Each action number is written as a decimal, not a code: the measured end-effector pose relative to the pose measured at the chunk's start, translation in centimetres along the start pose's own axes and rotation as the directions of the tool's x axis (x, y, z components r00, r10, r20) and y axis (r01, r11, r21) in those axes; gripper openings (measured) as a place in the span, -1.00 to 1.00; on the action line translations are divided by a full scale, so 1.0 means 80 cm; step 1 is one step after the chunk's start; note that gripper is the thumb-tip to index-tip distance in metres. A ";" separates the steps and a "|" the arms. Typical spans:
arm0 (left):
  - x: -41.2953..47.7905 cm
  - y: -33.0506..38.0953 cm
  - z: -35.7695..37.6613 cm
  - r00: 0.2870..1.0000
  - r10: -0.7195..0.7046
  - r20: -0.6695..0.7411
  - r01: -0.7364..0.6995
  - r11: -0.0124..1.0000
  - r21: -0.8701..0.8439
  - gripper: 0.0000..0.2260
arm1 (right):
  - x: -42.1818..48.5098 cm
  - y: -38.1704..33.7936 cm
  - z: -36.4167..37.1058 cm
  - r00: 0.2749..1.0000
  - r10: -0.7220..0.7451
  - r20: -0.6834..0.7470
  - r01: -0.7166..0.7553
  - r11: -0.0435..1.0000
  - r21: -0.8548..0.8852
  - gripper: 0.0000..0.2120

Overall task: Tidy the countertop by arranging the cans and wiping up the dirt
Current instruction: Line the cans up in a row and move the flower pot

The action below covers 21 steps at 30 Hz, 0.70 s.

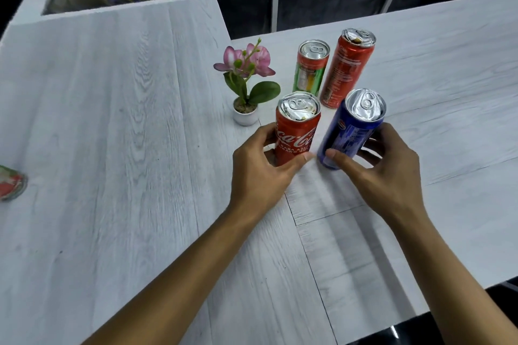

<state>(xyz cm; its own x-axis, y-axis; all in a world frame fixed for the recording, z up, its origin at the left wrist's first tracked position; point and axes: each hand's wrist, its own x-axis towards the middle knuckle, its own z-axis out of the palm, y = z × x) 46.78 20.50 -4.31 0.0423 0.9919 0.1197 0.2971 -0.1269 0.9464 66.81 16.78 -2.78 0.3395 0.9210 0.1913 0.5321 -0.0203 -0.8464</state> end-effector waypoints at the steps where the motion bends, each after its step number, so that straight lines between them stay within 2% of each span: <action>1: -0.006 -0.001 -0.009 1.000 -0.004 -0.002 0.004 1.000 -0.004 -0.38 | -0.008 -0.005 0.003 1.000 0.002 0.007 -0.002 1.000 0.015 -0.33; 8: -0.050 -0.012 -0.089 0.998 -0.023 -0.066 0.022 1.000 -0.020 -0.44 | -0.062 -0.050 0.044 0.997 -0.047 0.063 0.042 0.996 0.080 -0.37; 11: -0.064 -0.019 -0.127 0.994 -0.027 -0.105 0.027 1.000 -0.004 -0.39 | -0.077 -0.072 0.070 0.993 -0.066 0.096 0.056 0.993 0.099 -0.37; 21: -0.088 -0.037 -0.253 0.949 -0.032 -0.314 0.036 0.999 0.010 -0.50 | -0.108 -0.143 0.177 0.968 -0.143 0.207 0.112 0.982 0.155 -0.40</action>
<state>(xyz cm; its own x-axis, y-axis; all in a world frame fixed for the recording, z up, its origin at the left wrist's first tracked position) 26.31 13.95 -1.90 -0.2689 0.9466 0.1780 0.3075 -0.0907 0.9472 46.82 14.54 -1.80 0.0917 0.9748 0.2035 0.4399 0.1437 -0.8865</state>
